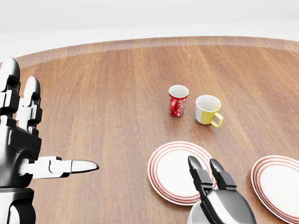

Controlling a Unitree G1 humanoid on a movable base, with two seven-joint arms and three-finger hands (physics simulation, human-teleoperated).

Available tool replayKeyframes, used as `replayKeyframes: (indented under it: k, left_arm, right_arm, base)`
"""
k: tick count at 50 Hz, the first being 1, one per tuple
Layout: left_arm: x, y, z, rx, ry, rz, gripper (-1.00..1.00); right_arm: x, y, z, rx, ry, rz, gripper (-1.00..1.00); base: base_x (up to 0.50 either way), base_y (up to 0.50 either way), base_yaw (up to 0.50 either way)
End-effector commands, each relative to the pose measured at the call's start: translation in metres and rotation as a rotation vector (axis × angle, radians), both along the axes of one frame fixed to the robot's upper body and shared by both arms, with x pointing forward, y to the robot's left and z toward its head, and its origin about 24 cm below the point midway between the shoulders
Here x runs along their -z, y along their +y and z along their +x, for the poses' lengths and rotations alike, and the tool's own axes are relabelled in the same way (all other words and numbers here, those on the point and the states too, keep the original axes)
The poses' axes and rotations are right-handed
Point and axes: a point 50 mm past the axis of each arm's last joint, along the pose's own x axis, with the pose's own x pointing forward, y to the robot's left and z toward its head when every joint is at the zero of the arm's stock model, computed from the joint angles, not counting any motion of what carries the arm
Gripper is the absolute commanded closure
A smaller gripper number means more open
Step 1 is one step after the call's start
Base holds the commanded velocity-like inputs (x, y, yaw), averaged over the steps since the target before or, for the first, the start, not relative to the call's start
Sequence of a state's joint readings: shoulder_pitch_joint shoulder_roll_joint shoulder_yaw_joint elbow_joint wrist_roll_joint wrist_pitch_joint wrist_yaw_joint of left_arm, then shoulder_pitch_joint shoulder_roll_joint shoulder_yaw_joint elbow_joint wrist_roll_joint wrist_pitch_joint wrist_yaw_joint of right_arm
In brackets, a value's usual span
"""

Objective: Put the white mug on the left plate.

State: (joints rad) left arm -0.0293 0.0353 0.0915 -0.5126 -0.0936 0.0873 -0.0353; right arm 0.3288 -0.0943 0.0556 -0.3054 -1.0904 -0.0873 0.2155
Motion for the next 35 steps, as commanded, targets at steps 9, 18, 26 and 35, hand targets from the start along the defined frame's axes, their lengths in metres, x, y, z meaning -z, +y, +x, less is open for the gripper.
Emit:
replayKeyframes:
  k: [9, 18, 26, 35]
  left_arm:
    - [0.0, 0.0, 0.0, 0.001, -0.001, 0.0, -0.98]
    - [-0.001, 0.0, 0.0, 0.001, -0.005, 0.0, -0.99]
    - [-0.001, 0.0, 0.0, 0.001, -0.005, 0.0, -0.99]
    - [0.0, 0.0, 0.0, 0.002, 0.0, 0.0, -0.99]
  right_arm:
    - [0.001, 0.0, 0.0, -0.02, 0.031, -0.055, -1.0]
    - [0.003, -0.001, 0.002, -0.017, 0.027, -0.088, -1.0]
    - [0.009, -0.001, 0.005, -0.015, 0.033, -0.097, -1.0]
    - [0.012, 0.001, 0.008, -0.021, 0.033, -0.095, -1.0]
  base:
    - [0.0, 0.0, 0.0]
    - [0.0, 0.0, 0.0]
    - [0.0, 0.0, 0.0]
    - [0.0, 0.0, 0.0]
